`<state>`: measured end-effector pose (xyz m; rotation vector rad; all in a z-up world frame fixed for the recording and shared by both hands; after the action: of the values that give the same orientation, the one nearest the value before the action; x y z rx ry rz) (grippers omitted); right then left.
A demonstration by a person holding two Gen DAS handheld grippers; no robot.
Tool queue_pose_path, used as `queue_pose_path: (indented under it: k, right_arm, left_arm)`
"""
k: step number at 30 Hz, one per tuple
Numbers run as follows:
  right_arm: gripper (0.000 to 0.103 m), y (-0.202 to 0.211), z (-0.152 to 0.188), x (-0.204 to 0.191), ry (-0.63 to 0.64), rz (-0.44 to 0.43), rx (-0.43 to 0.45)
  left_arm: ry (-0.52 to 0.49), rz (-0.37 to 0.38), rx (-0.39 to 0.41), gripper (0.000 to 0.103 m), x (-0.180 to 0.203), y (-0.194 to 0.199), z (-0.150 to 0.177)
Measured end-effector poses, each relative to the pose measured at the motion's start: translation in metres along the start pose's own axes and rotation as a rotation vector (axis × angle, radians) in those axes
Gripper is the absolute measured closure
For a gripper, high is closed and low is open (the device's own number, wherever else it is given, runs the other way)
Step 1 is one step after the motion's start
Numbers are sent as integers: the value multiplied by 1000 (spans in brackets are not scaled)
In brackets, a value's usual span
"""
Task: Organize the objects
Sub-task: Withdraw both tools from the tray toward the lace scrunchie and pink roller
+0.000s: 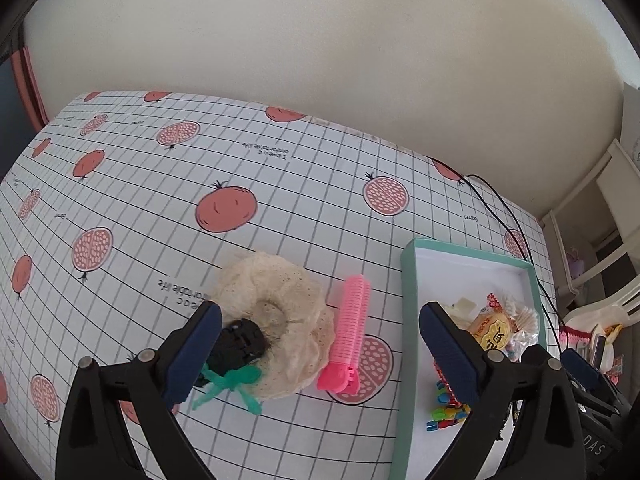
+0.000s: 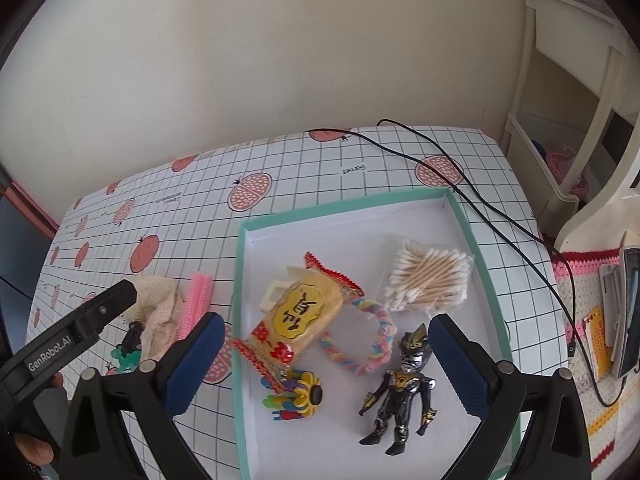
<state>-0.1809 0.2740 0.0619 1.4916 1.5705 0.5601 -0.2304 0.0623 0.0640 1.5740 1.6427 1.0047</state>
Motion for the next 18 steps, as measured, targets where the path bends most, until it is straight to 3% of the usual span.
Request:
queue_pose_path:
  k: [11, 18]
  right_arm:
    - [0, -17, 4, -95, 113, -111, -30]
    - [0, -31, 10, -125, 147, -131, -52]
  left_arm:
    - [125, -77, 23, 4, -94, 23, -25]
    - [193, -92, -25, 4, -136, 14, -24]
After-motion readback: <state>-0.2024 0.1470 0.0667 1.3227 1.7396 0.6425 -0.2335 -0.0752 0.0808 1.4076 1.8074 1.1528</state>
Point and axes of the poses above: each gripper's, at about its wrist camera, not at the fingertips, and y roughly against the way its jaws point, x to its right, z to its underside, the point moved 5 cm from there along -y, roughly the way its jaws point, and after that the axes turned 8 degrees about -z, right-handed, at the moved point
